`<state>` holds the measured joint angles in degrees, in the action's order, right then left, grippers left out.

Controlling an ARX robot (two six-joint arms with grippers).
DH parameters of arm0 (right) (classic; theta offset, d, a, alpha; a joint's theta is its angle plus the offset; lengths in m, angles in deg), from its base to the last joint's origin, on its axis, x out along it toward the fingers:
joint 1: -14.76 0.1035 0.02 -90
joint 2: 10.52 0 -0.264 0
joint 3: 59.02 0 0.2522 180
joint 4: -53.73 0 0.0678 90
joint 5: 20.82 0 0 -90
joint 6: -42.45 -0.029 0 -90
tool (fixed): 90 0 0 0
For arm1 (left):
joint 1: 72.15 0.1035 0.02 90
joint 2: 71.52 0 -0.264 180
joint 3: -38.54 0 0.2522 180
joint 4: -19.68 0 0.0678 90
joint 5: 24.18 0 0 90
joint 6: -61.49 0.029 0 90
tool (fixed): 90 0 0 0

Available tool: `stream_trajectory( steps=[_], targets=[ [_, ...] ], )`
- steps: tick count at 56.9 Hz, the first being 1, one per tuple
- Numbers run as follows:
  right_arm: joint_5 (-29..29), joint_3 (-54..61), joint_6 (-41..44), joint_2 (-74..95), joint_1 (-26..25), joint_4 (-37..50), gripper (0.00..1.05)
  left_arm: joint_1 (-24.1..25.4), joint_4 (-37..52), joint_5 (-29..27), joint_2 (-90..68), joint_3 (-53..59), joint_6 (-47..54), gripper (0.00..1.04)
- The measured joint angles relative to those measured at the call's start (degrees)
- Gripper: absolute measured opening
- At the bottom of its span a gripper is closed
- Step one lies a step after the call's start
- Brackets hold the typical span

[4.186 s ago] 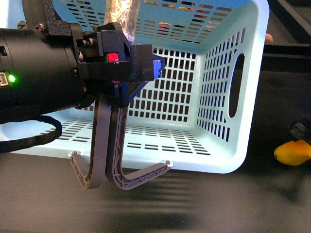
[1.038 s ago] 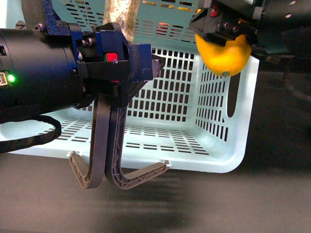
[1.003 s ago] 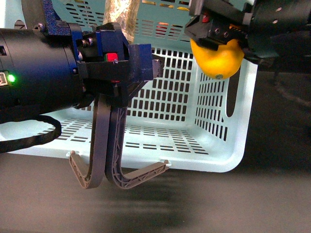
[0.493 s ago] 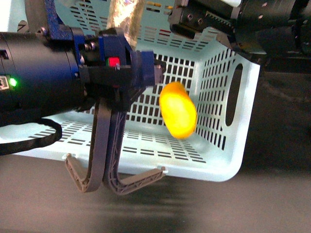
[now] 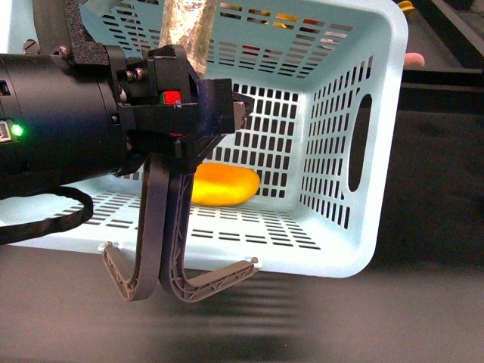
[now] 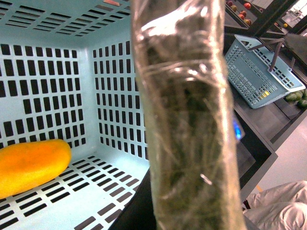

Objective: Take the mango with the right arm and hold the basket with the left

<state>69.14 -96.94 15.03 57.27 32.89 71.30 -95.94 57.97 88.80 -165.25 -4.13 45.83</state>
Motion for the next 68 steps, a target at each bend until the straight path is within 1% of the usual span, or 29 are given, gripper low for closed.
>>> stream_trajectory(
  steps=[11, 14, 16, 22, 38, 40, 41, 43, 44, 45, 46, 48, 51, 53, 63, 66, 67, 68],
  targets=[
    [3.4, 8.3, 0.0, -16.7, 1.0, -7.9, 0.97, 0.0, 0.0, 0.0, 0.0, 0.0, 0.0, 0.08],
    [6.0, 10.9, 0.2, -23.5, 2.3, -11.1, 0.97, 0.0, 0.0, 0.0, 0.0, 0.0, 0.0, 0.08],
    [6.4, 11.6, 0.2, -25.8, 2.6, -12.2, 0.97, 0.0, 0.0, 0.0, 0.0, 0.0, 0.0, 0.08],
    [6.5, 12.0, 0.4, -28.8, 3.0, -12.6, 0.97, 0.0, 0.0, -0.1, 0.0, 0.0, 0.0, 0.08],
    [6.9, 12.1, 0.7, -28.7, 3.1, -12.7, 0.97, 0.0, 0.0, 0.0, 0.0, 0.0, -0.1, 0.08],
    [12.2, 13.3, 4.1, -28.3, 4.0, -8.7, 0.92, 0.0, 0.0, 0.0, 0.0, 0.0, -0.1, 0.08],
    [13.8, 13.7, 4.7, -28.4, 4.1, -7.3, 0.9, 0.0, 0.0, 0.0, 0.0, 0.0, -0.1, 0.08],
    [18.0, 15.3, 10.3, -28.8, 3.9, -3.5, 0.83, 0.0, 0.0, 0.0, 0.0, 0.0, 0.0, 0.08],
    [18.7, 15.6, 11.6, -29.0, 3.7, -3.0, 0.81, -0.1, 0.0, 0.0, 0.0, 0.0, 0.0, 0.08],
    [19.3, 16.3, 14.7, -30.0, 2.9, -2.6, 0.76, -0.1, 0.0, 0.0, 0.0, 0.0, 0.0, 0.08],
    [19.4, 16.5, 16.3, -30.3, 2.6, -2.6, 0.74, -0.1, 0.0, 0.0, 0.0, 0.0, 0.0, 0.08],
    [18.5, 17.6, 20.2, -32.3, 0.9, -3.0, 0.65, 0.0, 0.0, -0.1, 0.0, 0.0, -0.2, 0.08],
    [17.4, 18.3, 22.6, -33.7, -0.3, -3.7, 0.58, 0.0, 0.0, -0.1, 0.0, 0.0, -0.3, 0.08],
    [16.1, 18.8, 24.0, -35.1, -1.4, -4.5, 0.51, 0.0, 0.0, -0.1, 0.0, 0.0, -0.2, 0.08],
    [12.0, 20.3, 26.3, -39.8, -5.5, -7.7, 0.25, -0.1, 0.0, 0.0, 0.0, 0.0, -0.2, 0.08],
    [10.7, 20.8, 26.6, -41.6, -7.0, -8.9, 0.14, 0.0, 0.0, 0.0, 0.0, 0.0, -0.3, 0.08],
    [10.0, 21.0, 26.8, -42.5, -7.6, -9.5, 0.09, 0.0, 0.0, 0.0, 0.0, 0.0, -0.2, 0.08],
    [9.8, 21.1, 26.8, -42.8, -7.8, -9.7, 0.07, 0.0, 0.0, 0.0, 0.0, 0.0, -0.2, 0.08]
  ],
)
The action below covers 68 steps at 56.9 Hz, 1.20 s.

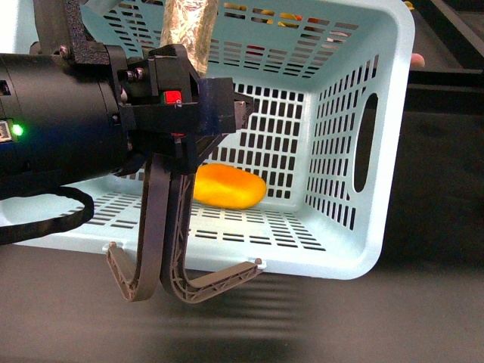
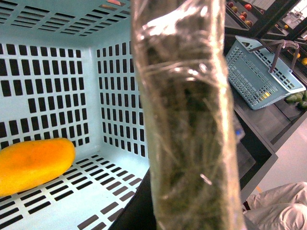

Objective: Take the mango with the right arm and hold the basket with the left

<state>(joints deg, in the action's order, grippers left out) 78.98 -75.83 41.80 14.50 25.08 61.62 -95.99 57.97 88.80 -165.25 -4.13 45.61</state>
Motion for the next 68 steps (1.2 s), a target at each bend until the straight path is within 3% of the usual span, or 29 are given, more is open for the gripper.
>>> stream_trajectory(
  steps=[3, 10, 14, 19, 45, 52, 68],
  targets=[
    [-1.0, 0.3, 0.4, -1.3, -1.0, -1.0, 0.01, 0.0, 0.0, 0.0, 0.0, 0.0, 0.0, 0.08],
    [-3.1, 1.0, 0.4, -4.2, -3.1, -3.1, 0.02, 0.0, 0.0, 0.0, 0.0, 0.0, 0.0, 0.08],
    [-8.9, 2.8, 0.4, -5.9, -7.7, -2.6, 0.02, 0.0, 0.0, -0.1, 0.0, 0.0, 0.0, 0.08],
    [-9.3, 2.8, 0.4, -7.6, -10.0, -4.2, 0.02, 0.0, 0.0, 0.0, 0.0, 0.0, 0.0, 0.08],
    [-9.7, 2.8, 0.4, -15.1, -10.2, -11.6, 0.02, 0.0, 0.0, 0.0, 0.0, 0.0, 0.0, 0.08],
    [-9.8, 2.8, 0.5, -23.2, -10.2, -21.1, 0.02, 0.0, 0.0, 0.0, 0.0, 0.0, 0.0, 0.08],
    [-9.9, 2.8, 0.5, -24.7, -10.2, -21.5, 0.02, 0.0, 0.0, -0.1, 0.0, 0.0, 0.0, 0.08]
  ],
)
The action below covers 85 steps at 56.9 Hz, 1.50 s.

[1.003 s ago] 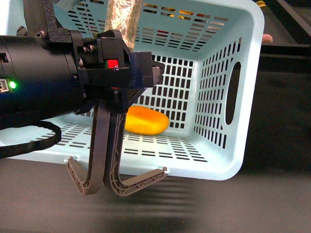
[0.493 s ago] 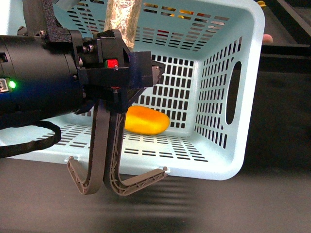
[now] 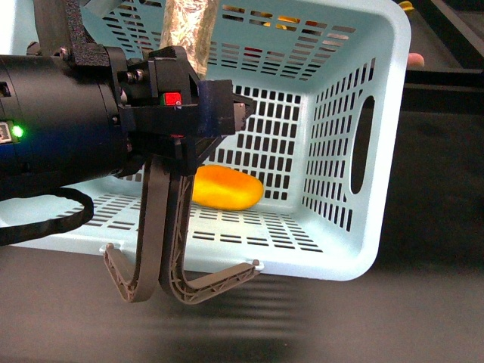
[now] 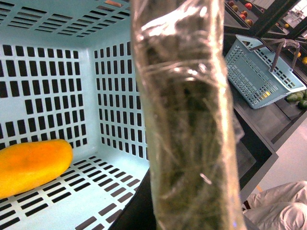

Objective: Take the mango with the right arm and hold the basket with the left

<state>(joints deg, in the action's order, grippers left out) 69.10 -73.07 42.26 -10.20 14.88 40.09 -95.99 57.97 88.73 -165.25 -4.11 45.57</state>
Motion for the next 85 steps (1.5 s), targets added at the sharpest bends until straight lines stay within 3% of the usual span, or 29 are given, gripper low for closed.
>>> stream_trajectory(
  steps=[15, 48, 53, 59, 67, 85],
  targets=[
    [0.0, 0.0, 0.1, 0.0, 0.0, 0.0, 0.02, 0.0, 0.0, 0.0, 0.0, 0.0, 0.0, 0.08],
    [0.0, 0.0, 0.1, 0.0, 0.0, 0.0, 0.97, 0.0, 0.0, 0.0, 0.0, 0.0, 0.0, 0.08],
    [0.0, 0.0, 0.1, 0.0, 0.0, 0.0, 0.96, 0.0, 0.2, -0.7, 0.0, 0.0, 0.3, 0.08],
    [-0.1, 0.0, 0.1, 0.0, 0.0, 0.0, 0.97, -1.4, 10.0, -14.5, -3.9, 0.6, 3.4, 0.08],
    [0.0, 0.0, 0.1, -0.1, 0.0, 0.0, 0.97, -0.1, 7.6, -22.8, -4.3, -3.8, 1.5, 0.08],
    [0.0, 0.0, 0.1, -0.1, 0.0, 0.0, 0.97, 4.7, -5.1, -35.9, -7.6, -14.8, -23.8, 0.08]
  ],
)
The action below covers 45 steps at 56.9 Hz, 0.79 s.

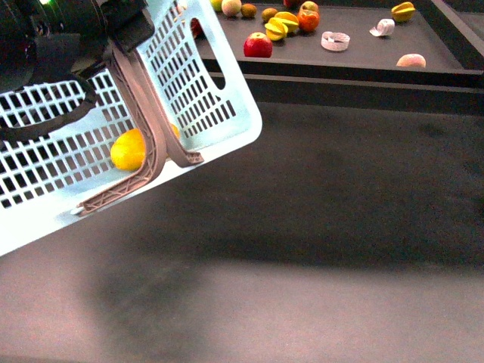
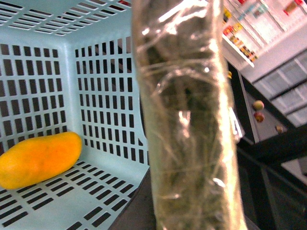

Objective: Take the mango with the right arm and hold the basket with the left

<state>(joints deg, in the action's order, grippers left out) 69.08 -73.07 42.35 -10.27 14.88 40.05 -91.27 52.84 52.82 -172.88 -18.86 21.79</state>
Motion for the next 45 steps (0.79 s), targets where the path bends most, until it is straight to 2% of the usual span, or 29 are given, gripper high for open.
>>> stream_trajectory(
  steps=[7, 14, 23, 35, 45],
  targets=[
    [0.0, 0.0, 0.0, 0.0, 0.0, 0.0, 0.97, 1.8, -4.5, -2.8, -2.3, -4.0, -12.1, 0.08],
    [0.0, 0.0, 0.0, 0.0, 0.0, 0.0, 0.97, 3.8, -8.3, -3.0, -5.5, -7.9, -21.5, 0.08],
    [0.0, 0.0, 0.0, 0.0, 0.0, 0.0, 0.97, 7.2, -8.7, -4.5, -9.2, -9.6, -31.8, 0.08],
    [0.0, 0.0, 0.0, 0.0, 0.0, 0.0, 0.97, 11.8, -9.9, -4.3, -12.2, -12.4, -38.0, 0.08],
    [0.0, 0.0, 0.0, 0.0, 0.0, 0.0, 0.97, 13.8, -11.4, -3.1, -15.7, -15.5, -40.9, 0.08]
  ],
)
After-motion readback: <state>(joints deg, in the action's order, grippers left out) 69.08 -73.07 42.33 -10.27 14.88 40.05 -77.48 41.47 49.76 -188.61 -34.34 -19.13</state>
